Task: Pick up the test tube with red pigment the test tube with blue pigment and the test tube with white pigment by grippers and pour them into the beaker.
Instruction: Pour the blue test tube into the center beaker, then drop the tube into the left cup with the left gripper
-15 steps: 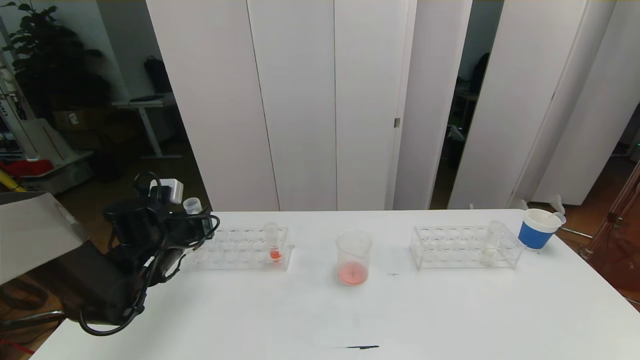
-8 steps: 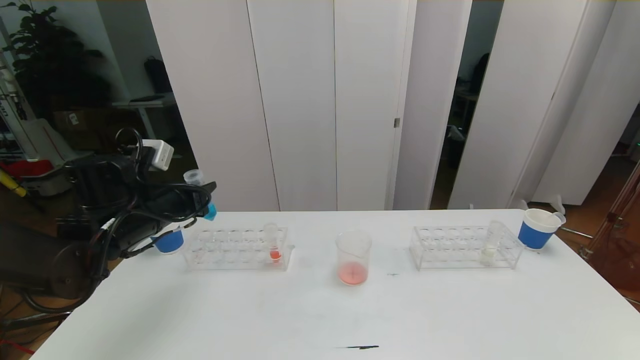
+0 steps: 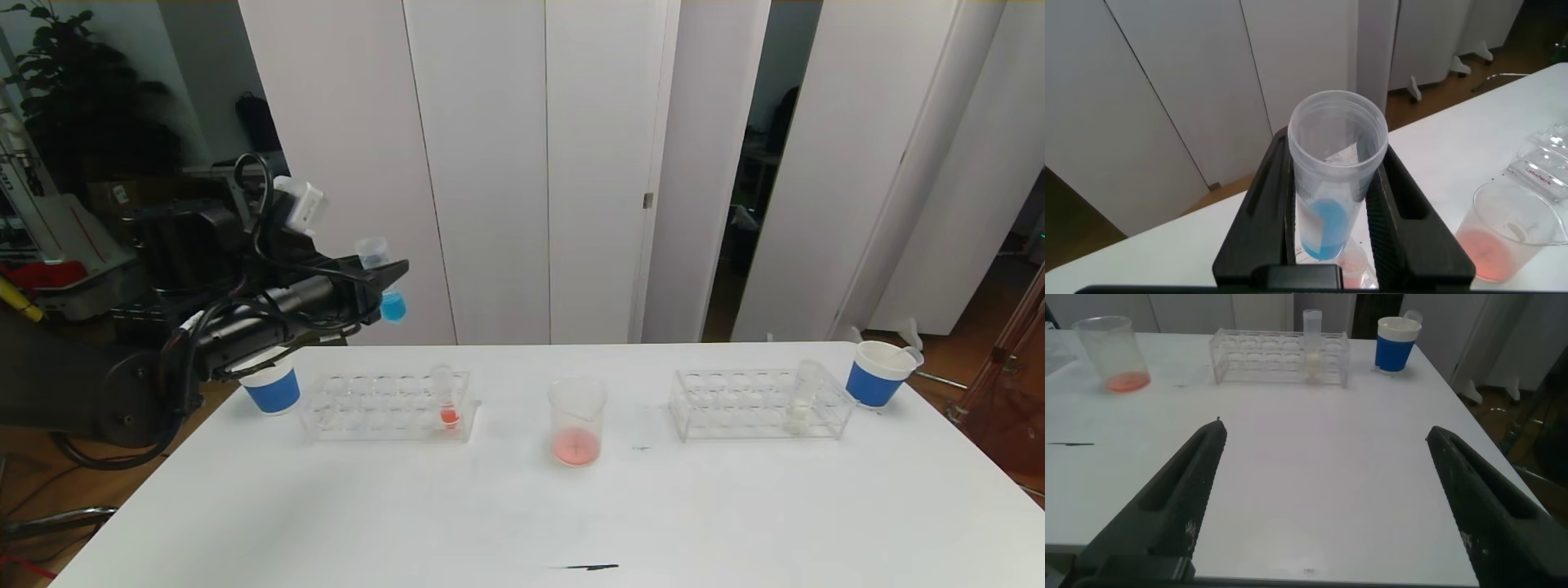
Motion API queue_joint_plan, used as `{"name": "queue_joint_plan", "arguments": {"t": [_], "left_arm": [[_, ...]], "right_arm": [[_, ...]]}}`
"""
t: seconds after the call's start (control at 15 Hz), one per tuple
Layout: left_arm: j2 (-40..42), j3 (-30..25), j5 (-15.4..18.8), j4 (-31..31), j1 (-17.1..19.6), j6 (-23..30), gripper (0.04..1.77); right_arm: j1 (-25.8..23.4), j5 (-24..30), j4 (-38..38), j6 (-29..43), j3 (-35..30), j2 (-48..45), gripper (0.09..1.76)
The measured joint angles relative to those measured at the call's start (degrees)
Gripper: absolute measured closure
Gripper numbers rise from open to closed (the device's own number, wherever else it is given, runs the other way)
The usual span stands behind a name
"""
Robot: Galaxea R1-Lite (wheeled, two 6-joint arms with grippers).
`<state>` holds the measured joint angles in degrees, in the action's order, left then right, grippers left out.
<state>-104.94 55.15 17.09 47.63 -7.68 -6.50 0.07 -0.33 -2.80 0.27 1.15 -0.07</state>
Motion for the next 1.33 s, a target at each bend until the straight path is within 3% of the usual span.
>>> {"name": "queue_joint_plan", "arguments": {"t": [0.13,0.33,0.67,1.0,1.33], "left_arm": [[-2.73,2.26,0.95,0.11,-2.12,-4.66,1.23],[-6.52,5.60,8.95,-0.33,-5.22,-6.86,1.23],[-11.91,11.85,16.53,-0.04,-10.15,-11.02,1.23],[-16.81,13.81,17.19,0.22,-12.80,-28.92,1.23],[-21.30,15.99,17.42,2.06,-15.45,-43.64,1.23]], "right_arm": [[0.00,0.02,0.00,0.00,0.00,0.00,0.10],[0.00,0.00,0.00,-0.02,0.00,0.00,0.10],[0.00,0.00,0.00,0.00,0.00,0.00,0.10],[0.00,0.00,0.00,0.00,0.00,0.00,0.10],[0.00,-0.02,0.00,-0.02,0.00,0.00,0.10]]}}
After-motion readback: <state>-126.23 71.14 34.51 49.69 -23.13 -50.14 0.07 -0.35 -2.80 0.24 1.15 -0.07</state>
